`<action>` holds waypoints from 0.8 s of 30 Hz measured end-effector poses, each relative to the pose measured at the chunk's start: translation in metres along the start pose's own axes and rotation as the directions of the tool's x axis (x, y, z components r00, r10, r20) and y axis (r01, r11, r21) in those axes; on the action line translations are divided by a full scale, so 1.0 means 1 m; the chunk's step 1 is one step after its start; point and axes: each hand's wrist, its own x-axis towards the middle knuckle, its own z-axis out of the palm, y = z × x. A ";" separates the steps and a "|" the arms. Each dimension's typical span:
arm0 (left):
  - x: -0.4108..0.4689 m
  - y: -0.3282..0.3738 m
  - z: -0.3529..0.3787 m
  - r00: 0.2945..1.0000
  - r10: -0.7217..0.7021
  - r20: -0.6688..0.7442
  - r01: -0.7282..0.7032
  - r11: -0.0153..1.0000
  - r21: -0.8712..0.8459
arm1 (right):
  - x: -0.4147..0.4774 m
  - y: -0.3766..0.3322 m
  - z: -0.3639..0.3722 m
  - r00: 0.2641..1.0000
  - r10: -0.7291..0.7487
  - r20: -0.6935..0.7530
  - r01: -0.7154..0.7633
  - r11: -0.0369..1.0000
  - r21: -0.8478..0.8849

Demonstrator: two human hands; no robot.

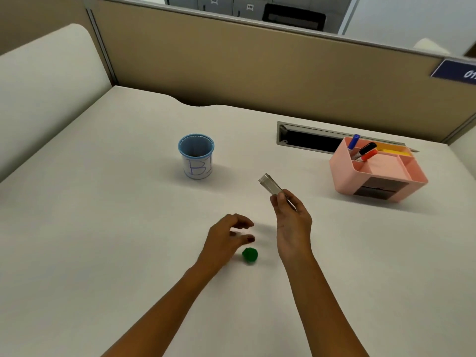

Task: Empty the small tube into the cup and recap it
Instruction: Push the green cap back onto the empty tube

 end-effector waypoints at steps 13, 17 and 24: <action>-0.032 -0.015 0.025 0.986 0.126 0.112 -0.160 0.909 0.386 | -0.034 -0.002 -0.040 0.999 0.018 -0.040 -0.018 1.000 0.021; -0.037 -0.001 0.021 0.980 -0.058 -0.189 0.059 0.998 0.002 | -0.043 0.004 -0.049 0.999 0.012 -0.033 -0.012 1.000 -0.013; -0.024 0.017 0.006 0.901 -0.426 0.085 0.273 0.402 -0.874 | -0.061 0.021 -0.050 0.999 0.036 -0.029 -0.042 0.977 -0.208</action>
